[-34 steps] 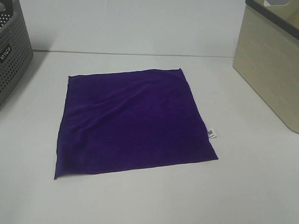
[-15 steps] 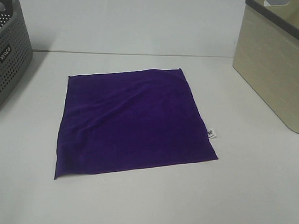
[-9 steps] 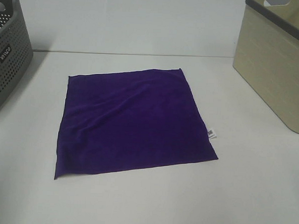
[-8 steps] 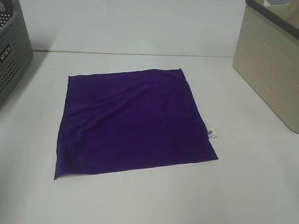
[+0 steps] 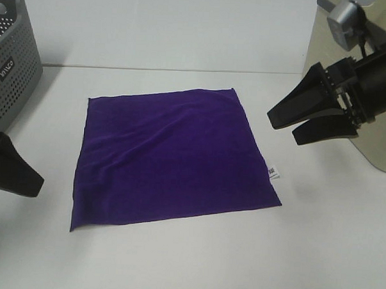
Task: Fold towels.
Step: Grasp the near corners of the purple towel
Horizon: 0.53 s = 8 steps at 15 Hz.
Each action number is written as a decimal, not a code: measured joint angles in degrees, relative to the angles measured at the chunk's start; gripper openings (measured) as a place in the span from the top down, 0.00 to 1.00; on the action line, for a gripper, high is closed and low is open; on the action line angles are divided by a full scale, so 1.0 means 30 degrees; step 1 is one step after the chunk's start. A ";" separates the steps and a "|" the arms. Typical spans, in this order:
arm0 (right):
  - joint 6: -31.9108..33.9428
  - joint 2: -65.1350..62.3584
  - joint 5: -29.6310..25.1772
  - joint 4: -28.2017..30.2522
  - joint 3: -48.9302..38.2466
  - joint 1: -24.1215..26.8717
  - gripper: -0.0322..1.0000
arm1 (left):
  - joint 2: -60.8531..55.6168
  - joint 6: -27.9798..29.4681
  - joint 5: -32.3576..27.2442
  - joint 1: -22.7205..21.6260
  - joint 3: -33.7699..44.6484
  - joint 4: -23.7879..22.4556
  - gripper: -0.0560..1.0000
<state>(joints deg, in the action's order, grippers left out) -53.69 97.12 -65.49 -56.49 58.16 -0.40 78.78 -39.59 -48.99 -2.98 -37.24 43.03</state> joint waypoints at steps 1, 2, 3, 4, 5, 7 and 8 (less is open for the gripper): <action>-0.0076 0.1070 0.0000 0.0095 0.0286 0.0172 0.02 | 0.0936 -0.0554 0.0153 -0.0344 0.0057 0.0325 0.01; -0.0191 0.1986 0.0019 0.0535 0.0649 0.0172 0.02 | 0.1738 -0.1222 0.0592 -0.0535 0.0057 0.0726 0.01; -0.0210 0.2597 0.0038 0.1070 0.1031 0.0172 0.02 | 0.2521 -0.1833 0.1070 -0.0573 0.0057 0.1299 0.01; -0.0210 0.2903 0.0057 0.1318 0.1261 0.0172 0.02 | 0.3438 -0.2502 0.1394 -0.0592 0.0057 0.2063 0.01; -0.0057 0.2960 0.0076 0.1394 0.1318 0.0172 0.02 | 0.4545 -0.3495 0.1509 -0.0592 0.0038 0.2903 0.01; 0.0401 0.2960 -0.0191 0.1394 0.1337 0.0172 0.02 | 0.6264 -0.5558 0.1795 -0.0592 0.0038 0.4813 0.01; 0.0917 0.2960 -0.0172 0.1394 0.1337 0.0172 0.02 | 0.6799 -0.6226 0.2196 -0.0592 0.0038 0.5539 0.01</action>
<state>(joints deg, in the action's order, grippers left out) -50.94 106.00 -66.00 -52.31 62.17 0.11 99.18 -58.27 -42.40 -4.76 -37.13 59.64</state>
